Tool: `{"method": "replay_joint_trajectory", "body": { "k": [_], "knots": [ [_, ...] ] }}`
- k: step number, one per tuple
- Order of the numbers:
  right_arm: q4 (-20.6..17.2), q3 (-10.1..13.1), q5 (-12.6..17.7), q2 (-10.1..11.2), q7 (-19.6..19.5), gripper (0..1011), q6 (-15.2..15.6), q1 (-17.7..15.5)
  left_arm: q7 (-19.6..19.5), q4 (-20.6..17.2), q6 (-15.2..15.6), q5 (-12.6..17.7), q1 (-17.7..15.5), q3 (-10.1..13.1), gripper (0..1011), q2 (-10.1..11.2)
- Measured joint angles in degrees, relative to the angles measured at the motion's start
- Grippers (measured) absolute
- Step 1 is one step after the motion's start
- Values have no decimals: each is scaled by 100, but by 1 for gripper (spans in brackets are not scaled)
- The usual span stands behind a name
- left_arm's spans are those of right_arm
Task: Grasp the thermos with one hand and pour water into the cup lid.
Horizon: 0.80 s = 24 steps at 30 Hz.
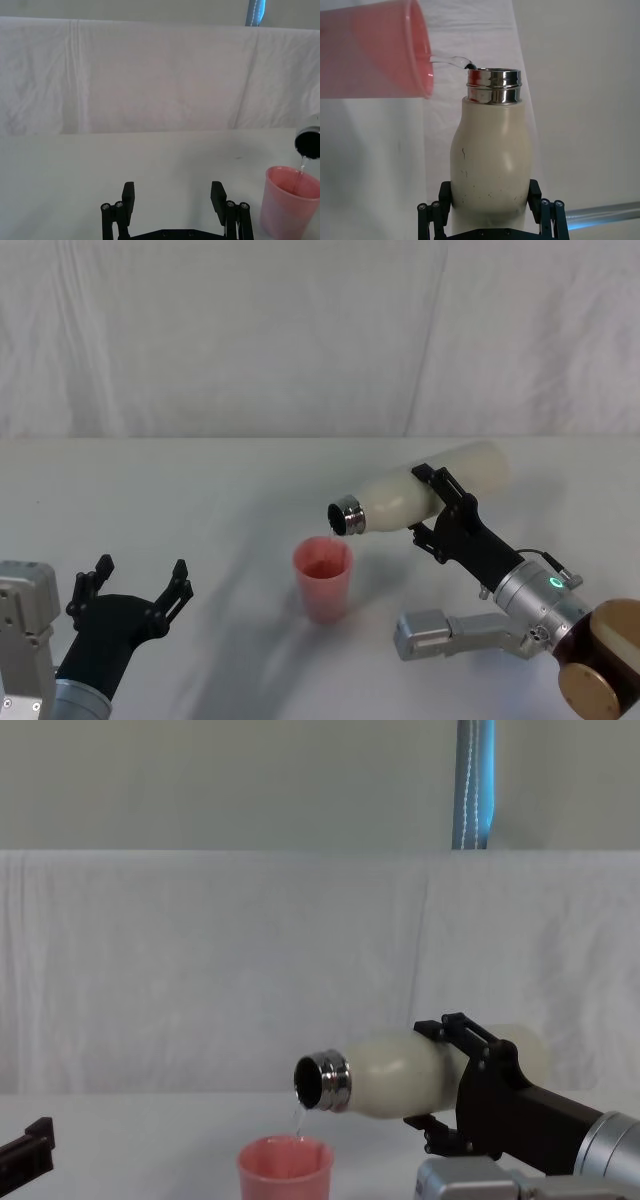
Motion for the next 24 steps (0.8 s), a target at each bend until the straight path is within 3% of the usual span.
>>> {"method": "replay_joint_trajectory", "body": {
  "k": [19,24],
  "knots": [
    [-226,403,617,-113,302,950,-211,-239,0,0,0,0,0,0,1001,0],
    [-571,586,1026,-57,644,950,-360,-440,0,0,0,0,0,0,1001,0]
  ]
}}
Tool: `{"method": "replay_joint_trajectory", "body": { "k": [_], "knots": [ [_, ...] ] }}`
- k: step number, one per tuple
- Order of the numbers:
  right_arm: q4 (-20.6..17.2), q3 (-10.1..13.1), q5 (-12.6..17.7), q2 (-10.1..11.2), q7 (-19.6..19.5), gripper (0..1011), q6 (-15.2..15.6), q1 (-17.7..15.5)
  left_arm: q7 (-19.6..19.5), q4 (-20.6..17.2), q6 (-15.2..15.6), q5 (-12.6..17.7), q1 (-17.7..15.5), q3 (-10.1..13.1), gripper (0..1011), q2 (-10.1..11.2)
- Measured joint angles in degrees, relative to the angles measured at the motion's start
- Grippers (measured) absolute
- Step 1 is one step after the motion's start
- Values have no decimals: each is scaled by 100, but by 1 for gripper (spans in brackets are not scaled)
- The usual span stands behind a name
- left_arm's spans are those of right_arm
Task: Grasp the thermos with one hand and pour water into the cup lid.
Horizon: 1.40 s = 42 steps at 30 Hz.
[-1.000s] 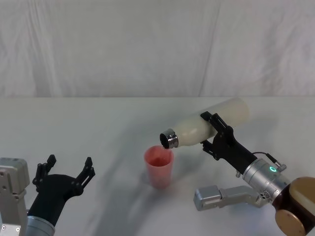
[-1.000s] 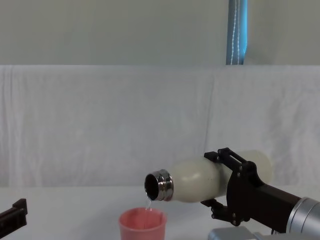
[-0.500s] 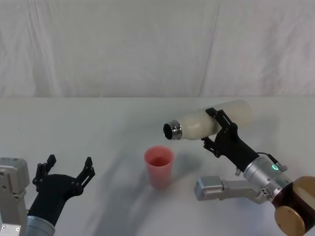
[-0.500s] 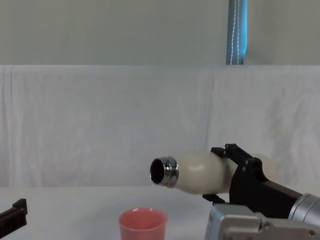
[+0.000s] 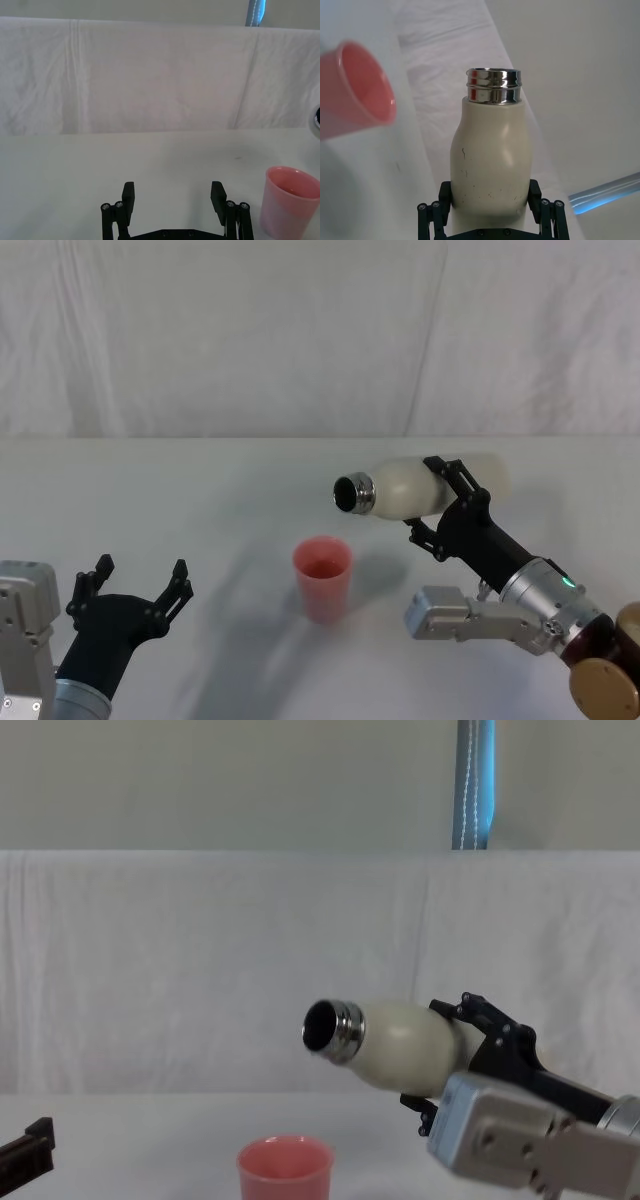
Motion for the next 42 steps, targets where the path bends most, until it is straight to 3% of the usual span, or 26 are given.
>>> {"method": "replay_joint_trajectory", "body": {
  "k": [8,10,11,14,18,25,35,42],
  "knots": [
    [-682,391,910,80,745,950,-76,-429,0,0,0,0,0,0,1001,0],
    [-916,547,1303,90,1026,950,-61,-589,0,0,0,0,0,0,1001,0],
    [-916,547,1303,90,1026,950,-61,-589,0,0,0,0,0,-1,1001,0],
    [-1182,827,1975,25,1433,950,67,-787,0,0,0,0,0,0,1001,0],
    [-1371,1098,2554,-75,1740,950,299,-954,0,0,0,0,0,0,1001,0],
    [-1609,1437,3107,-215,2013,950,677,-1194,0,0,0,0,0,0,1001,1],
    [-1895,2015,4033,-600,2304,950,1148,-1529,0,0,0,0,0,0,1001,0],
    [-2098,2278,4615,-820,2452,950,1437,-1703,0,0,0,0,0,0,1001,0]
  ]
}}
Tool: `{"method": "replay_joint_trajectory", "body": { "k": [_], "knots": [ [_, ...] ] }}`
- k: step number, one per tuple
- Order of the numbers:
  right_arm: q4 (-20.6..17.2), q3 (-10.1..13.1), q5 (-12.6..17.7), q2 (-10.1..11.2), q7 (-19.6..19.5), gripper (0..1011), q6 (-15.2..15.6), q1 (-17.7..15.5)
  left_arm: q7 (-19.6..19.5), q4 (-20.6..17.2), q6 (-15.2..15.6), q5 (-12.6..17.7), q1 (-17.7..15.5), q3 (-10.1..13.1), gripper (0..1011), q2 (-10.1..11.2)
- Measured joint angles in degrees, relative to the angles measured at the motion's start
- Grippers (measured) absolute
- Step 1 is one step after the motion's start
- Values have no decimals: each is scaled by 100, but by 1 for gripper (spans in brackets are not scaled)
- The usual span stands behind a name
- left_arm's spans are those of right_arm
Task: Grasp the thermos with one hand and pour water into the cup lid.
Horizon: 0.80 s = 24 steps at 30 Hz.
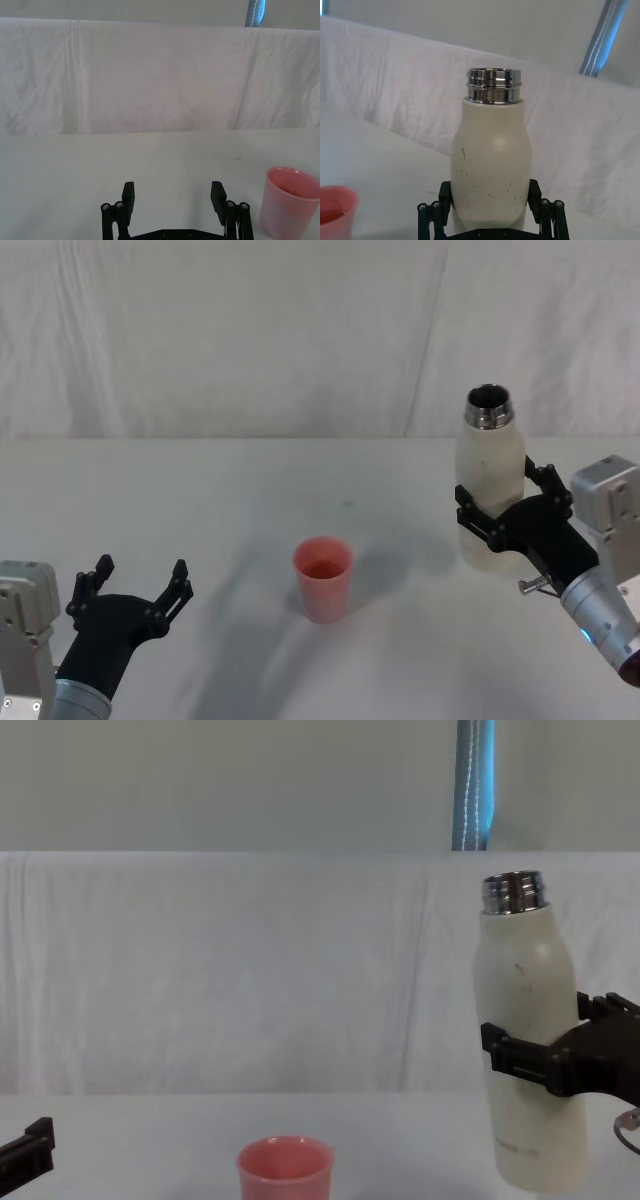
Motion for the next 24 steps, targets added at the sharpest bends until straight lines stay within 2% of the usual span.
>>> {"method": "replay_joint_trajectory", "body": {
  "k": [3,7,24],
  "knots": [
    [-122,99,336,-75,105,950,142,-120,1,0,0,0,0,0,1001,0],
    [-230,141,563,-68,207,950,197,-242,0,0,0,0,0,0,1001,0],
    [-560,127,907,191,316,950,331,-611,0,0,0,0,0,0,1001,0]
  ]
}}
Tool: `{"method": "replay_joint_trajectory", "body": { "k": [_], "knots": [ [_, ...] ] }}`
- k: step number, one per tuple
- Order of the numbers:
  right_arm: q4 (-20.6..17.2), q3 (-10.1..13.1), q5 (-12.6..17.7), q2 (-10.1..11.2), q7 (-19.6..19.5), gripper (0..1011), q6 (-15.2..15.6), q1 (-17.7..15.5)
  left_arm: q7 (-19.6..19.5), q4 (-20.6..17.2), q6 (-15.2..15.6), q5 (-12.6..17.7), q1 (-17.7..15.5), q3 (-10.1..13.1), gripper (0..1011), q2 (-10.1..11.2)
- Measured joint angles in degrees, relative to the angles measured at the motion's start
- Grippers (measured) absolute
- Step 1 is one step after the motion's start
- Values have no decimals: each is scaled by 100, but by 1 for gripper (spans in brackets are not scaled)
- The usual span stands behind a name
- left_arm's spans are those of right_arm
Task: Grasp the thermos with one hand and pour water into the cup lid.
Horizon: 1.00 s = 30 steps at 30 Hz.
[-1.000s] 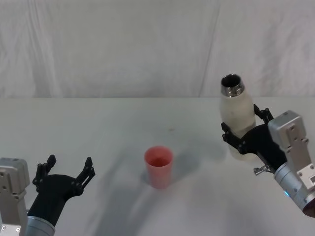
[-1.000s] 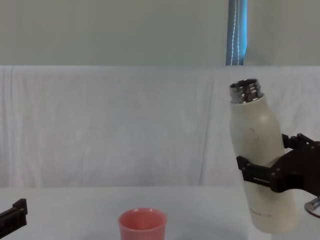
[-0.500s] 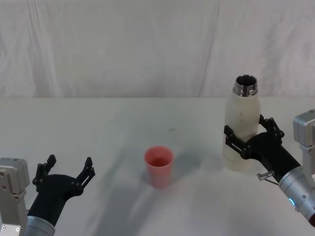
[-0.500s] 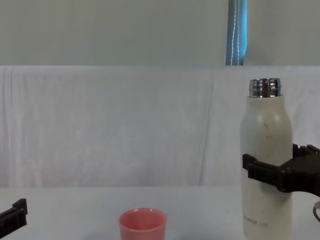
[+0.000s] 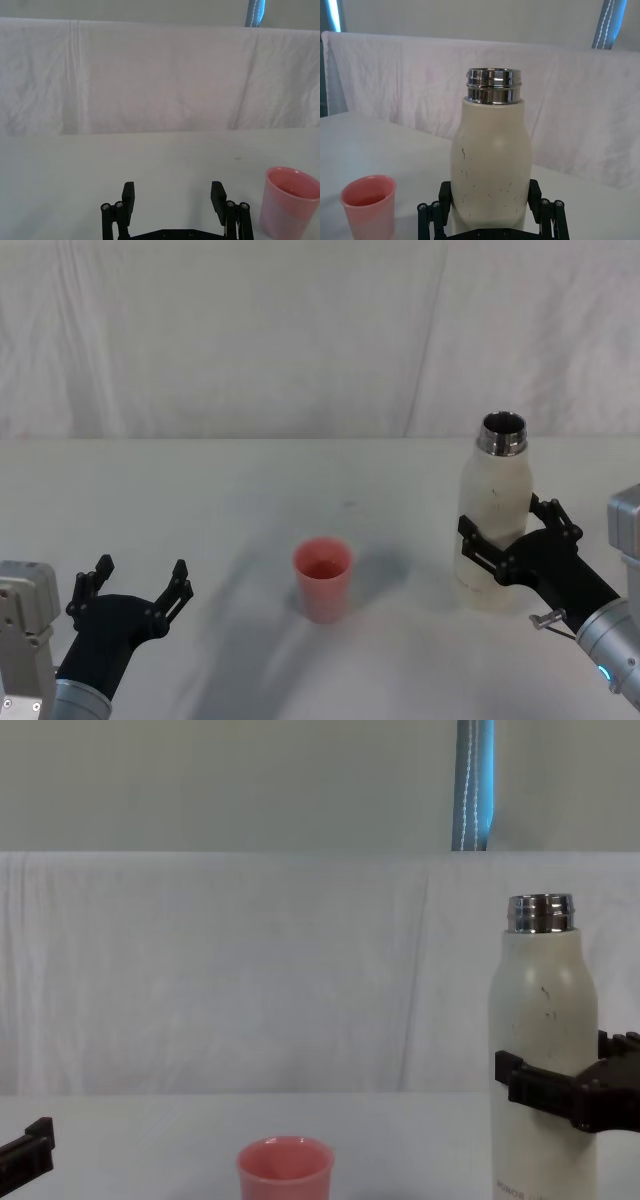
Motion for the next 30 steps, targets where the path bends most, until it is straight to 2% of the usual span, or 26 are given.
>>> {"method": "replay_joint_trajectory", "body": {
  "k": [6,15,30],
  "knots": [
    [-19,-8,31,-4,-69,950,-4,-61,0,0,0,0,0,0,1001,0],
    [103,-80,38,-136,-199,950,-113,-50,0,0,0,0,0,0,1001,0],
    [256,-196,32,-138,-92,950,-245,3,0,0,0,0,0,0,1001,0]
  ]
}}
